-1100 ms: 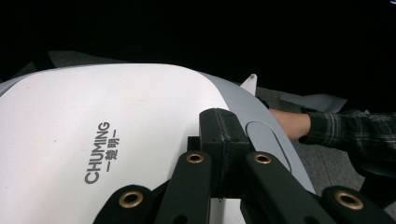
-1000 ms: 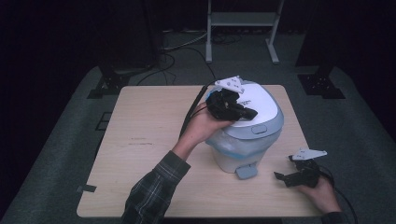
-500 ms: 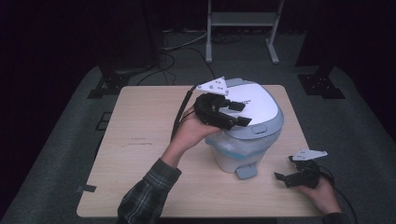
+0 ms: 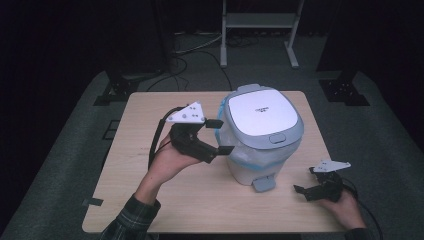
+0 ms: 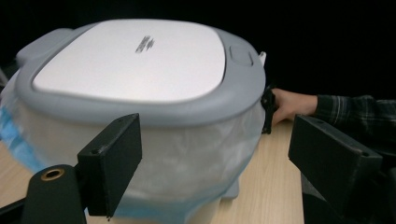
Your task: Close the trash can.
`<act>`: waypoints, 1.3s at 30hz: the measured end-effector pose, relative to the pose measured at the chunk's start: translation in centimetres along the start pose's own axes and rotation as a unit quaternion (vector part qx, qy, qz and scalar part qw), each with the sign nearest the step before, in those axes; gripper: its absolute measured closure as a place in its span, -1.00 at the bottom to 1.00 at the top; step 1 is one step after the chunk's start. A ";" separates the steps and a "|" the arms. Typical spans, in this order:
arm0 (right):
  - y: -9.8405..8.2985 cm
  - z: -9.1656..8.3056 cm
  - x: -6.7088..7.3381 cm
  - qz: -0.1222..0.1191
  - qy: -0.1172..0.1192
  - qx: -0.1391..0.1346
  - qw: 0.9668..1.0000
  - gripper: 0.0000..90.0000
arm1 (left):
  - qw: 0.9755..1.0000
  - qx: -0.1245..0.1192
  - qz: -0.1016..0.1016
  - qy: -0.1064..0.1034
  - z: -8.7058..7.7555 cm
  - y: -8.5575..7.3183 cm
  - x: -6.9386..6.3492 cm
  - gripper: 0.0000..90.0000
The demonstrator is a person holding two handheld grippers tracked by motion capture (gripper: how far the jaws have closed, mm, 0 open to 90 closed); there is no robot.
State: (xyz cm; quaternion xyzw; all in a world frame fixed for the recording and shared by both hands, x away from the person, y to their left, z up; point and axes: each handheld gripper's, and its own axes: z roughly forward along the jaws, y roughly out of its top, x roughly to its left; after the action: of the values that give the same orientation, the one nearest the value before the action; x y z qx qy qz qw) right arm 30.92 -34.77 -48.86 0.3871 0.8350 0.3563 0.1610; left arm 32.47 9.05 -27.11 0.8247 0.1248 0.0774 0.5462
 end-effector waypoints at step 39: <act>0.0 0.0 0.0 0.000 0.000 0.000 1.000 -0.95 | 0.976 0.148 -0.063 0.149 -2.0 -20.1 1.0 -0.97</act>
State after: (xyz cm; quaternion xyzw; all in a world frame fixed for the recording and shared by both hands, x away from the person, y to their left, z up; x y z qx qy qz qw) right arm 30.91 -34.77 -48.86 0.3873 0.8350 0.3561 0.1610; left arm 30.45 18.62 -44.80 0.8661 0.2660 0.1454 0.3975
